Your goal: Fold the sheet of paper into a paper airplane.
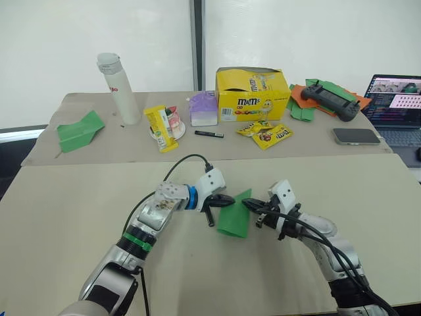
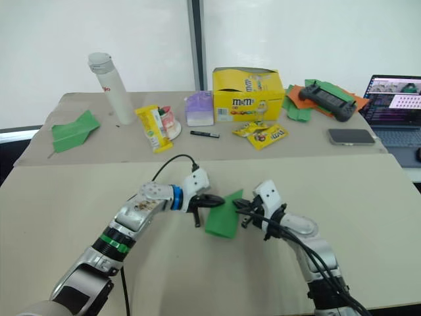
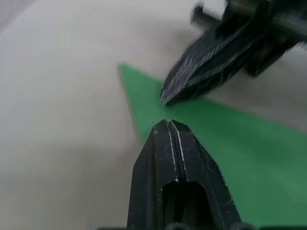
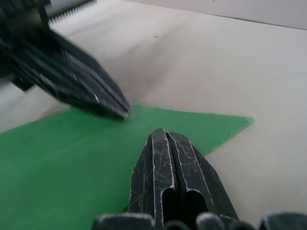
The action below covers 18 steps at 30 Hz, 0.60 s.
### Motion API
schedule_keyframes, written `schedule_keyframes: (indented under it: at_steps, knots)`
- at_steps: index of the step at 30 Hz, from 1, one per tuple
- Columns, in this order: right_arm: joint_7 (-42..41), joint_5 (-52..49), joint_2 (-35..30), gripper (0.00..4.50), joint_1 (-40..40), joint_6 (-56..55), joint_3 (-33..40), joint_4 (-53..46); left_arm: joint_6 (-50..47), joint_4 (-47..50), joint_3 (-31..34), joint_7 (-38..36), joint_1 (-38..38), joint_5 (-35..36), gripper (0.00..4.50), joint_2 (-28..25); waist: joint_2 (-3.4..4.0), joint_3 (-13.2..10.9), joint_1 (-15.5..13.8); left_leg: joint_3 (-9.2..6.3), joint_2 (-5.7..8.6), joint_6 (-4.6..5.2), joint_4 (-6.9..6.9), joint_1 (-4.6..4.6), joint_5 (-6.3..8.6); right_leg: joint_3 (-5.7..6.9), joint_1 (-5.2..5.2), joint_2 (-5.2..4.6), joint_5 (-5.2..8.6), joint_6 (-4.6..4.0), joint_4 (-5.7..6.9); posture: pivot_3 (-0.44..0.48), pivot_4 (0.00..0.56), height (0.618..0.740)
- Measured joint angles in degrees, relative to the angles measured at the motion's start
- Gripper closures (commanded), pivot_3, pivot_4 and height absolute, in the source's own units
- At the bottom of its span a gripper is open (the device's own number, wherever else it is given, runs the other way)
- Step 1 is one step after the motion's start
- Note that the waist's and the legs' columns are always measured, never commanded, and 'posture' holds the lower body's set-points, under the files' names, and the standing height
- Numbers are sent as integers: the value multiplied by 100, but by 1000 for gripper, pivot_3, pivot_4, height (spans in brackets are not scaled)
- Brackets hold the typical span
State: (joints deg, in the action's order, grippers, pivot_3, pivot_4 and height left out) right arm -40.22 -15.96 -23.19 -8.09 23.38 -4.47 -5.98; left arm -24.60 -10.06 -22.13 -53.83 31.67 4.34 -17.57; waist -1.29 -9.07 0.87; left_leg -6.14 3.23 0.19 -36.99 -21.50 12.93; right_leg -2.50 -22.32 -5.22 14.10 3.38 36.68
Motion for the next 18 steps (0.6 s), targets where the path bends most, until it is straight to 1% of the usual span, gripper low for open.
schedule_keyframes:
  at_steps: [6, 8, 12, 15, 18]
  knots:
    - [101, 61, 39, 4475, -116, -21, -6, 177, 366, -323, -53, 97, 22, -91, 4500, 112, -11, 10, -8, 2, -1, 0, 0, 24, 0, -1, 21, -2, 2, 3, -1, 0, 150, 740]
    - [327, 203, 123, 4475, -485, -59, -5, 566, 348, -339, -28, 140, 0, -90, 4500, 164, -14, 14, -5, 4, -1, -2, -2, 30, -2, -4, 24, -4, 4, 7, 0, 0, 150, 740]
    - [734, 424, 173, 4475, -947, -220, 109, 1170, 343, -322, -7, 154, -14, -73, 4500, 209, -13, 17, -24, 4, 1, -2, 0, 28, -2, -3, 21, -3, 1, 1, 3, 0, 150, 740]
    - [827, 466, 160, 4475, -952, -455, 203, 1324, 343, -315, 8, 134, -13, -65, 4500, 209, -13, 17, -26, 3, 3, -1, 2, 23, -1, -3, 19, -7, 2, 1, 0, 0, 150, 740]
    - [707, 327, 159, 4475, -773, -669, 392, 1272, 347, -318, 24, 127, -14, -52, 4500, 209, -13, 17, -22, 1, 4, -1, 2, 19, -1, -4, 17, -8, 2, 2, 0, 0, 150, 740]
